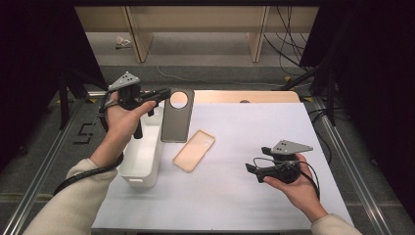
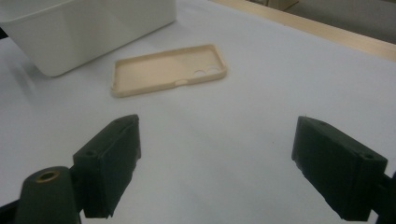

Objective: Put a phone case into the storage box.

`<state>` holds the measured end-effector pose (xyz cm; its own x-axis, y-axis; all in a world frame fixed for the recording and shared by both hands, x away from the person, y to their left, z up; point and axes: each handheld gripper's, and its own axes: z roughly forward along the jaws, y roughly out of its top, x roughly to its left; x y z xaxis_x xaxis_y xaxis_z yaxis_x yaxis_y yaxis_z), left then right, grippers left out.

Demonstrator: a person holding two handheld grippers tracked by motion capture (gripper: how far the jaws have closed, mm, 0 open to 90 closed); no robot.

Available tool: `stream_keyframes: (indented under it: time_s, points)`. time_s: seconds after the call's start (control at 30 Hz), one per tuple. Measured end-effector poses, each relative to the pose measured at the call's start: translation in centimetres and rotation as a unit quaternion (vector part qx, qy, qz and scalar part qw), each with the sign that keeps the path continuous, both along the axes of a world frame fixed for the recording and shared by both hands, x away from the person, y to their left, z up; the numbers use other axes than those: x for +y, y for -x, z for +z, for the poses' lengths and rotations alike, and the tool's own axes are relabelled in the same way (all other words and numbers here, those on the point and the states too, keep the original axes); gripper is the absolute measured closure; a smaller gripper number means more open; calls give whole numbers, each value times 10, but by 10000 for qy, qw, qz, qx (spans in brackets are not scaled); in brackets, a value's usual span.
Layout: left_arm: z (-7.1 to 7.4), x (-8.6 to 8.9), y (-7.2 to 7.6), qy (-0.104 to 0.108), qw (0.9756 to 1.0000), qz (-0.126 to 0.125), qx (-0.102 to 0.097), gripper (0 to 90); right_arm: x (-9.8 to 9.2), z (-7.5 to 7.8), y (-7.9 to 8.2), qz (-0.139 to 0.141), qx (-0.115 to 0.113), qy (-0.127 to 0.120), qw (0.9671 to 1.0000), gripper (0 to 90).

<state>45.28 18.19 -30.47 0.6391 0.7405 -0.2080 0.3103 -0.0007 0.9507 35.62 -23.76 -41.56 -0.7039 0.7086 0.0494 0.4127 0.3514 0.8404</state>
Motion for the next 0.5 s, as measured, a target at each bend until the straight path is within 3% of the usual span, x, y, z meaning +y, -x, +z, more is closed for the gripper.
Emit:
stream_keyframes:
  time_s: [0.5]
  points:
    - [2,14,-6,13,9999,121,-20,821,-1,0,0,-20,5,-15,10000,165]
